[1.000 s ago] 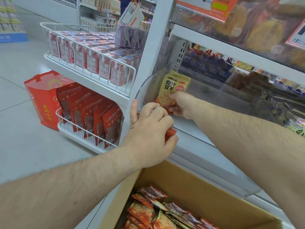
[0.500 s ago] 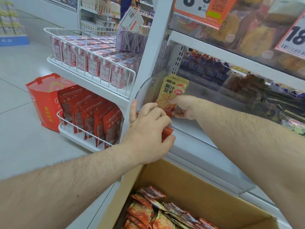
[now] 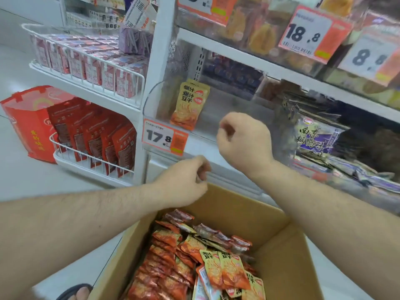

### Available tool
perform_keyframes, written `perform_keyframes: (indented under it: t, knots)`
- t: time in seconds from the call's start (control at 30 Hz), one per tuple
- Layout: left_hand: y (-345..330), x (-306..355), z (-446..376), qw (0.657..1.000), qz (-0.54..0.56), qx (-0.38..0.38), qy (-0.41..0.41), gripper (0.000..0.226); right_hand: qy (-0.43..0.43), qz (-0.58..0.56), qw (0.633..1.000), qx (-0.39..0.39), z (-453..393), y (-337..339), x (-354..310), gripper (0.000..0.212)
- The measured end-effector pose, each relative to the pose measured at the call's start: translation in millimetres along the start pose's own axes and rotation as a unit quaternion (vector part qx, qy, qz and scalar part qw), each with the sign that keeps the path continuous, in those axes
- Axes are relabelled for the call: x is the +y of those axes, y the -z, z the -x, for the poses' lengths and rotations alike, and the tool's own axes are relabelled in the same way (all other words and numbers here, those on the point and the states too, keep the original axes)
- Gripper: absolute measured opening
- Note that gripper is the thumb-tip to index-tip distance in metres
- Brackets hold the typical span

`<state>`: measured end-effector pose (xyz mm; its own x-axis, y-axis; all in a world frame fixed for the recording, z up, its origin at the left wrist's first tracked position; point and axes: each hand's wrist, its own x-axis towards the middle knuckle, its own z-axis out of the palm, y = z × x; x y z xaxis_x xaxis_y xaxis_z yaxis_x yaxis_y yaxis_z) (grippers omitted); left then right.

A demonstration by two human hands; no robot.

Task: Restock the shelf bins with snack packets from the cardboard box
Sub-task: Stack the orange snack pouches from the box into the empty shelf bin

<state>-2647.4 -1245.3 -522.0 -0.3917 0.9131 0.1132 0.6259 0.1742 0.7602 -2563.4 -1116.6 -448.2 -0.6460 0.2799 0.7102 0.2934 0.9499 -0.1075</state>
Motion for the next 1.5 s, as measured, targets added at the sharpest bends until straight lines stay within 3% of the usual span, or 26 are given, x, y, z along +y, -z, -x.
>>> perform_keyframes:
  t: [0.07,0.1,0.17,0.2,0.27,0.33,0.4,0.47,0.57,0.63,0.7,0.77,0.83,0.9,0.93,1.0,1.03,1.1,1.17,1.23,1.37,1.5]
  knots:
    - [-15,-3,3,0.995,0.012,-0.057,0.076,0.014,0.094,-0.060,0.993,0.046,53,2,-12,0.013]
    - [-22,-3,5,0.990,0.034,-0.086,0.108,0.014,0.091,-0.081,0.992,0.032,80,-3,-12,0.013]
    - [-35,-3,13,0.971,0.079,-0.143,0.173,0.010,-0.005,-0.078,0.996,-0.049,134,-19,-4,0.016]
    - [-39,-3,17,0.962,0.085,-0.166,0.200,0.006,-0.080,-0.047,0.987,-0.133,158,-28,4,0.016]
    - [-44,-5,21,0.952,0.073,-0.196,0.225,0.002,-0.209,0.037,0.910,-0.356,205,-50,25,0.018]
    - [-47,-7,21,0.946,0.060,-0.219,0.230,0.005,-0.281,0.087,0.806,-0.514,247,-65,42,0.038]
    - [-49,-10,22,0.942,0.053,-0.233,0.236,0.011,-0.266,0.126,0.737,-0.608,280,-74,51,0.081]
    - [-51,-12,23,0.937,0.047,-0.247,0.242,0.017,-0.179,0.168,0.727,-0.642,300,-83,54,0.086]
    - [-52,-15,23,0.934,0.049,-0.247,0.253,0.014,-0.059,0.195,0.767,-0.608,312,-92,49,0.050]
    - [-53,-18,23,0.933,0.055,-0.240,0.262,0.013,-0.029,0.187,0.813,-0.550,310,-94,43,0.030]
    - [-55,-21,24,0.920,0.078,-0.236,0.303,0.019,-0.068,0.152,0.881,-0.443,299,-92,36,0.011]
    - [-57,-25,26,0.882,0.123,-0.252,0.380,0.039,-0.131,0.104,0.942,-0.292,280,-83,32,0.020]
    - [-57,-28,26,0.828,0.178,-0.278,0.452,0.069,-0.122,0.031,0.981,-0.150,259,-71,23,0.021]
    - [-56,-27,25,0.791,0.251,-0.275,0.486,0.075,-0.062,-0.033,0.994,-0.079,234,-55,7,0.021]
    - [-55,-23,26,0.787,0.281,-0.261,0.483,0.064,-0.030,-0.073,0.995,-0.069,224,-47,0,0.019]
    - [-54,-18,24,0.816,0.309,-0.215,0.439,0.030,0.033,-0.158,0.983,-0.084,210,-32,-9,0.018]
    - [-54,-16,23,0.834,0.309,-0.188,0.416,0.015,0.034,-0.193,0.974,-0.111,204,-25,-10,0.019]
    - [-51,-17,22,0.861,0.298,-0.139,0.389,0.019,-0.100,-0.207,0.960,-0.159,190,-13,-1,0.027]
    - [-44,-18,22,0.874,0.286,-0.132,0.370,0.023,-0.316,-0.128,0.918,-0.204,183,-16,29,0.036]
    - [-36,-19,23,0.879,0.284,-0.129,0.361,0.022,-0.428,-0.024,0.848,-0.310,195,-31,69,0.025]
    - [-41,-30,21,0.882,0.279,-0.108,0.364,0.031,-0.484,0.032,0.717,-0.501,237,-70,107,0.036]
    - [-58,-46,16,0.867,0.284,-0.143,0.384,0.034,-0.485,0.018,0.638,-0.597,267,-91,101,0.048]
